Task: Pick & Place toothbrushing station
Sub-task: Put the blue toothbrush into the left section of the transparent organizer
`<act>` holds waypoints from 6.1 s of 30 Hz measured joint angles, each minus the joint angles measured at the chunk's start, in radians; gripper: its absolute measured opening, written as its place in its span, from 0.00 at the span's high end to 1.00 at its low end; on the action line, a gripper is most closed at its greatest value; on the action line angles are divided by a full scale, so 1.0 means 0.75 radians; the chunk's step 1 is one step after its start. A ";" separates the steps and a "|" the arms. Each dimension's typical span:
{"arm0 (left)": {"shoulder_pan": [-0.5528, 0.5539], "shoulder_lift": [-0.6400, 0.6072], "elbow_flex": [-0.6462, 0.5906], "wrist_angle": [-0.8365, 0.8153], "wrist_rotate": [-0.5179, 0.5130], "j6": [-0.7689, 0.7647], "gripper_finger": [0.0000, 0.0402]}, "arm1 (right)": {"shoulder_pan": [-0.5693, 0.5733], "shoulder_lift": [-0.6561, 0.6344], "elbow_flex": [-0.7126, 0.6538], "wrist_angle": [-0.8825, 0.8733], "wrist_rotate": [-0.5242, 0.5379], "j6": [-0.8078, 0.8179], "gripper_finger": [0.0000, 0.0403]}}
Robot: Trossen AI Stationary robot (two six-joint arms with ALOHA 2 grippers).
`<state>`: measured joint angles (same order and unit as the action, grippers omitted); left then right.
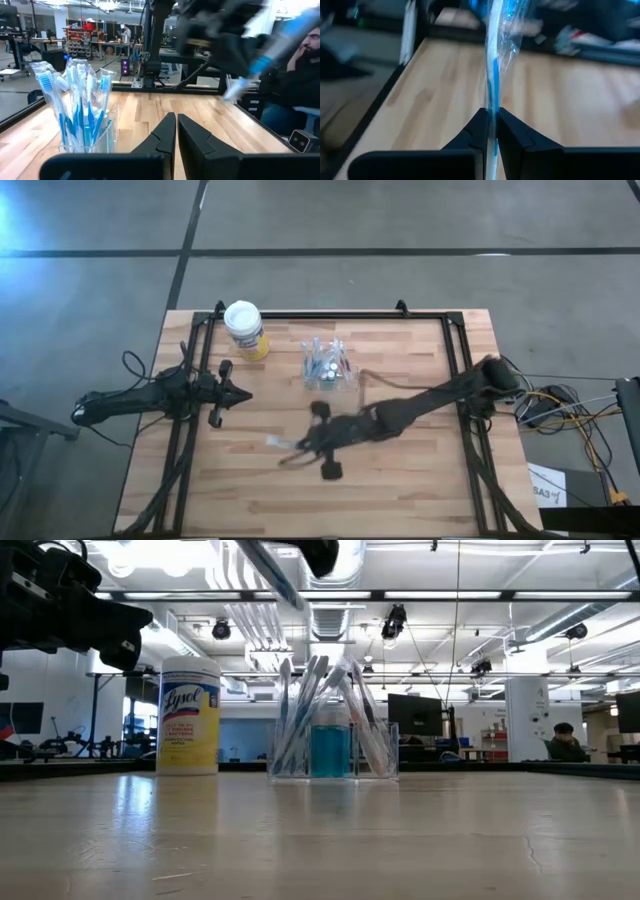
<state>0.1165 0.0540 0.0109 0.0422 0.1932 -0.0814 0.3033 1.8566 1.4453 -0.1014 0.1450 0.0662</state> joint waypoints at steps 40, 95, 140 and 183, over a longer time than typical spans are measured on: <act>-0.038 0.875 0.296 0.745 0.042 0.002 0.66 | -0.153 -0.205 -0.918 1.438 -0.055 -0.209 0.94; -0.219 1.767 0.825 1.038 0.104 0.097 0.93 | -0.152 -0.204 -0.917 1.425 0.076 -0.151 0.93; -0.030 0.722 0.341 0.479 -0.168 0.209 0.93 | -0.200 -1.910 -1.915 1.088 -0.033 -0.120 0.98; 0.241 2.040 0.635 1.153 -0.227 0.310 0.93 | -0.239 -1.915 -1.915 0.901 -0.051 -0.052 0.98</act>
<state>0.2974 1.5842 0.4873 0.9071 0.0233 0.1513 0.1238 0.4206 0.0090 0.5747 0.1067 0.0269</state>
